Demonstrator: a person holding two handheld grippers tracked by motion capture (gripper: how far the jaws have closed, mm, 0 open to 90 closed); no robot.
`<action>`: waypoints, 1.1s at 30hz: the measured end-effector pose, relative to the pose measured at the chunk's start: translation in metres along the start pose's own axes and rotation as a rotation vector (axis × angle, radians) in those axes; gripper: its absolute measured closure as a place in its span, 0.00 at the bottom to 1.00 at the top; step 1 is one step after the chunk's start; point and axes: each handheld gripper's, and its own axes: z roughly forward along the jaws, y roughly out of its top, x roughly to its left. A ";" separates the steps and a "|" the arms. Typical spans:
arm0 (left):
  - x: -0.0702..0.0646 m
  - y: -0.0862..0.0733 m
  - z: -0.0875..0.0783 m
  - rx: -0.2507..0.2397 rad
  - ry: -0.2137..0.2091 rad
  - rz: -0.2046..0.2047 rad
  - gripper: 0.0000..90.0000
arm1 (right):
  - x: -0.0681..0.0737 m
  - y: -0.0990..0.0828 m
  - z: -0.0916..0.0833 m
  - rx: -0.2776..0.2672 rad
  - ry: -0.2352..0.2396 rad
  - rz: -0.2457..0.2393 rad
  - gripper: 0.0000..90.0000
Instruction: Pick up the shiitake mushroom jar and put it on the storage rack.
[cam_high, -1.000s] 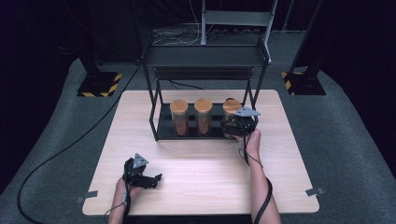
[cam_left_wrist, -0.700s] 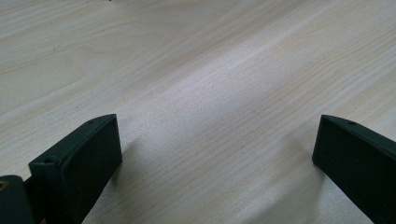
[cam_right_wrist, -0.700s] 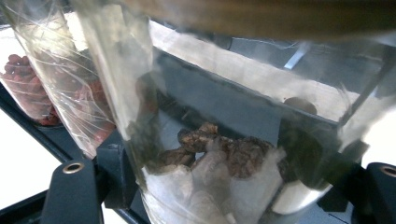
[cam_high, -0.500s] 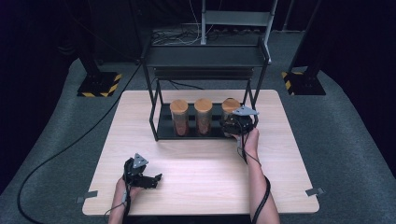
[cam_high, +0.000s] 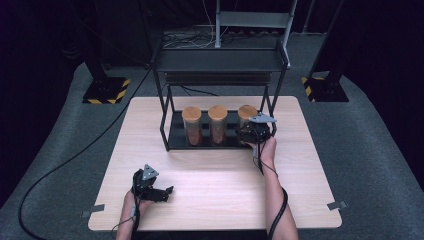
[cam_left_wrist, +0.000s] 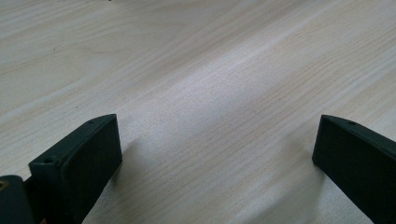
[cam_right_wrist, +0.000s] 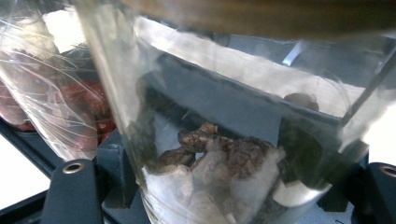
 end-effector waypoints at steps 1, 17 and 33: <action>0.000 0.000 0.000 0.000 0.000 0.001 0.01 | -0.001 0.000 0.001 -0.002 0.001 0.003 0.27; 0.000 0.000 0.000 -0.001 0.001 0.000 0.01 | 0.003 -0.007 0.006 -0.028 0.004 0.018 0.27; 0.000 0.000 0.000 -0.001 0.001 0.001 0.01 | 0.003 -0.005 0.005 -0.010 0.001 0.023 0.27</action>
